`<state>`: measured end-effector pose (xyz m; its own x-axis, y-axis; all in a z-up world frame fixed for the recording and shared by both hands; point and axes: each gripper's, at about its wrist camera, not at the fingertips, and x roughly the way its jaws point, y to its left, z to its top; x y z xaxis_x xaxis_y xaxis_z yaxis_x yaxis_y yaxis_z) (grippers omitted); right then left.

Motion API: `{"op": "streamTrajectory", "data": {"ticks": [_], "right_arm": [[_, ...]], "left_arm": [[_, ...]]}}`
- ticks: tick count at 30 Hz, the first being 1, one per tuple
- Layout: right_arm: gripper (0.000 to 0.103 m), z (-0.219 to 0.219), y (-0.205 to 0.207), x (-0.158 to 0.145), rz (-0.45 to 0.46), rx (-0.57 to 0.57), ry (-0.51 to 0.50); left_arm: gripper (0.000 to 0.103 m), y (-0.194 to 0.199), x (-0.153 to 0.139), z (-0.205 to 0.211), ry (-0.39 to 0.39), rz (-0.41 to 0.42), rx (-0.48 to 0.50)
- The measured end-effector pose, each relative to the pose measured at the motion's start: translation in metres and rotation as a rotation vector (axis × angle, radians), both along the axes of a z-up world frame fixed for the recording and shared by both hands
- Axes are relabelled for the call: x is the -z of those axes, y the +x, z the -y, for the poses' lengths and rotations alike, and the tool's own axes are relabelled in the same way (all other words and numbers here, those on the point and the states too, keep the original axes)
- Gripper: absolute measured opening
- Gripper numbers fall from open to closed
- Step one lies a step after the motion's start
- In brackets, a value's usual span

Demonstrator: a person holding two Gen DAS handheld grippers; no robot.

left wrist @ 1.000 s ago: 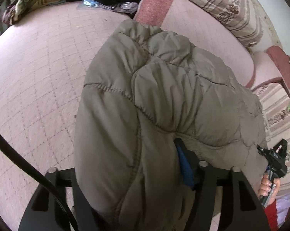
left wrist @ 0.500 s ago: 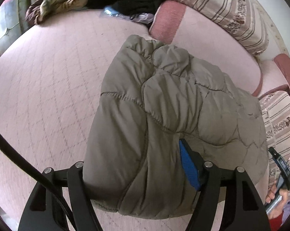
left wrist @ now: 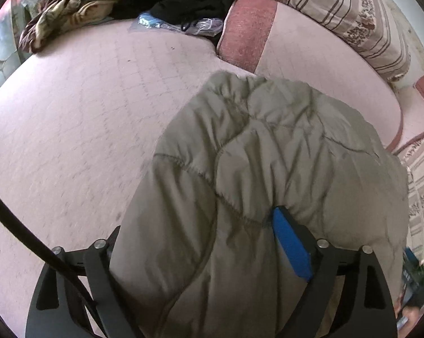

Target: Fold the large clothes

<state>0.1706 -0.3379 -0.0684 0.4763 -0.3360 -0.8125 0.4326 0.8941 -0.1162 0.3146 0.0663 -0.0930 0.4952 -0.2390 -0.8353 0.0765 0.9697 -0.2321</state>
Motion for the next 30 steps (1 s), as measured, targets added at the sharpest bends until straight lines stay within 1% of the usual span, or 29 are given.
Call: {"op": "streamTrajectory", "data": {"ticks": [2, 3, 5, 7, 8, 11, 12, 14, 15, 17, 18, 20, 22, 24, 28, 30], "right_arm": [[0.093, 0.016, 0.001, 0.009, 0.001, 0.033, 0.04], [0.095, 0.026, 0.002, 0.015, 0.008, 0.058, 0.096], [0.097, 0.041, 0.004, 0.022, 0.024, 0.103, 0.188], [0.098, 0.05, 0.003, 0.028, 0.039, 0.129, 0.245], [0.1, 0.053, 0.003, 0.03, 0.046, 0.138, 0.258], [0.101, 0.053, 0.001, 0.029, 0.065, 0.148, 0.241], [0.102, 0.051, 0.0, 0.027, 0.069, 0.153, 0.232], [0.102, 0.045, -0.002, 0.021, 0.069, 0.167, 0.18], [0.102, 0.038, -0.003, 0.017, 0.067, 0.17, 0.16], [0.102, 0.033, -0.007, 0.007, 0.062, 0.184, 0.09], [0.101, 0.028, -0.01, 0.001, 0.065, 0.192, 0.054], [0.101, 0.015, -0.02, -0.016, 0.089, 0.2, -0.012], [0.101, 0.001, -0.03, -0.03, 0.114, 0.181, -0.049], [0.101, -0.017, -0.037, -0.042, 0.131, 0.147, -0.074], [0.101, -0.07, -0.042, -0.064, 0.182, 0.049, -0.064], [0.098, -0.098, -0.038, -0.07, 0.194, -0.006, -0.065]], "left_arm": [[0.095, 0.009, 0.003, 0.005, 0.002, 0.005, -0.003], [0.096, 0.012, 0.006, 0.004, -0.006, 0.008, -0.012], [0.097, 0.011, 0.009, 0.0, -0.037, -0.001, -0.022], [0.097, 0.009, 0.006, -0.009, -0.083, -0.023, -0.024], [0.097, 0.007, 0.003, -0.013, -0.101, -0.025, -0.023], [0.097, -0.008, -0.019, -0.029, -0.161, 0.018, -0.011], [0.097, -0.014, -0.029, -0.036, -0.199, 0.031, 0.005], [0.097, -0.021, -0.043, -0.044, -0.236, 0.045, 0.004], [0.097, -0.027, -0.053, -0.05, -0.24, 0.058, -0.01], [0.097, -0.042, -0.07, -0.059, -0.205, 0.095, -0.038], [0.097, -0.055, -0.079, -0.061, -0.168, 0.123, -0.053], [0.097, -0.08, -0.093, -0.063, -0.082, 0.192, -0.082], [0.097, -0.11, -0.103, -0.062, 0.041, 0.273, -0.133], [0.097, -0.138, -0.105, -0.059, 0.126, 0.339, -0.178], [0.097, -0.169, -0.105, -0.055, 0.214, 0.422, -0.24], [0.098, -0.18, -0.105, -0.056, 0.235, 0.463, -0.243]]}}
